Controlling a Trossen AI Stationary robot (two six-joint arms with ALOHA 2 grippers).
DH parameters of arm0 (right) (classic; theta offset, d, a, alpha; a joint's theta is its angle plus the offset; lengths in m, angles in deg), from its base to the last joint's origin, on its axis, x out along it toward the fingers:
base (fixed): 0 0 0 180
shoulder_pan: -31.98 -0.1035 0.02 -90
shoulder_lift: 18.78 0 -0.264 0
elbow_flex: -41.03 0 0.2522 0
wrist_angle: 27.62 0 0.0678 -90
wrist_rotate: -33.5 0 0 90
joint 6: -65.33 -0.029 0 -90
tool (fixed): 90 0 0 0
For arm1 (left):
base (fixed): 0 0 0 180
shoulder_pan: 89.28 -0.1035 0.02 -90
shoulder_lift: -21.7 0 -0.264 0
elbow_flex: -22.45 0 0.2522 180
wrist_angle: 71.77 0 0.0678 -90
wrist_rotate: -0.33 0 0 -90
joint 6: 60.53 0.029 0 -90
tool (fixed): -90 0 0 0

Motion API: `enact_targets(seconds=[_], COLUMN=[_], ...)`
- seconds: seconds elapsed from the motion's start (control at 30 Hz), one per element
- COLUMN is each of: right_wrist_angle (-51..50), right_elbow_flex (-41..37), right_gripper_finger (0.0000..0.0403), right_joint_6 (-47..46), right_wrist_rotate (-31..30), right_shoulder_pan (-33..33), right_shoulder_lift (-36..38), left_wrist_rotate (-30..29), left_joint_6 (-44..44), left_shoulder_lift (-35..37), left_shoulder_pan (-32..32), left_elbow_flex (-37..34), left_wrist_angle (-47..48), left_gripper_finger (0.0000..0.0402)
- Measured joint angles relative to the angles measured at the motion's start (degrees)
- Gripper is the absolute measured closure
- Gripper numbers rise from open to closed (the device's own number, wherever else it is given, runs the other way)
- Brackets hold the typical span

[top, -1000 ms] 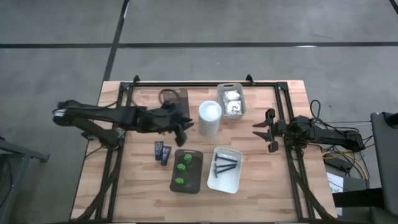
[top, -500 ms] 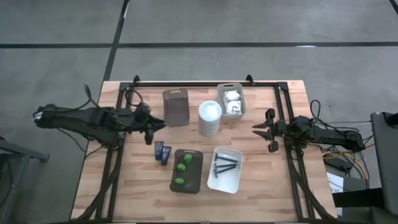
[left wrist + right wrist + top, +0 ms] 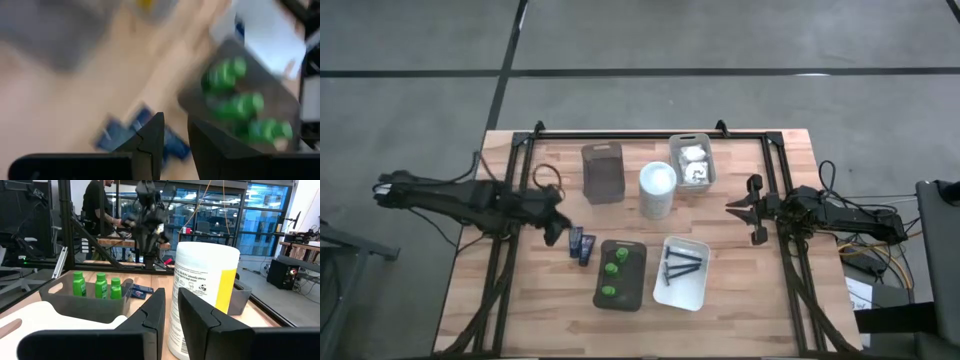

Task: Pick & Place Travel size toiletries
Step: Put the blue shave cream into the top black bin

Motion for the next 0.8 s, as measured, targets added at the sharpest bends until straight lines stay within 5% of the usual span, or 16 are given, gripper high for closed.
enact_targets(seconds=[0.13, 0.23, 0.8], right_wrist_angle=[0.0, 0.0, 0.0], right_elbow_flex=[0.0, 0.0, 0.0], right_gripper_finger=[0.0352, 0.0345, 0.0294], right_joint_6=[0.0, 0.0, 0.0], right_wrist_rotate=[0.0, 0.0, 0.0], right_shoulder_pan=[0.0, 0.0, 0.0], right_shoulder_lift=[0.0, 0.0, 0.0], left_wrist_rotate=[14.1, 18.3, 19.8], left_joint_6=[-3.5, -6.2, -24.3], left_shoulder_lift=[-2.9, -5.3, -7.2], left_shoulder_pan=[-0.4, -0.6, -10.9], left_elbow_flex=[-3.9, -6.7, -17.2], left_wrist_angle=[-1.3, -2.7, -10.8], left_gripper_finger=[0.0312, 0.0312, 0.0312])
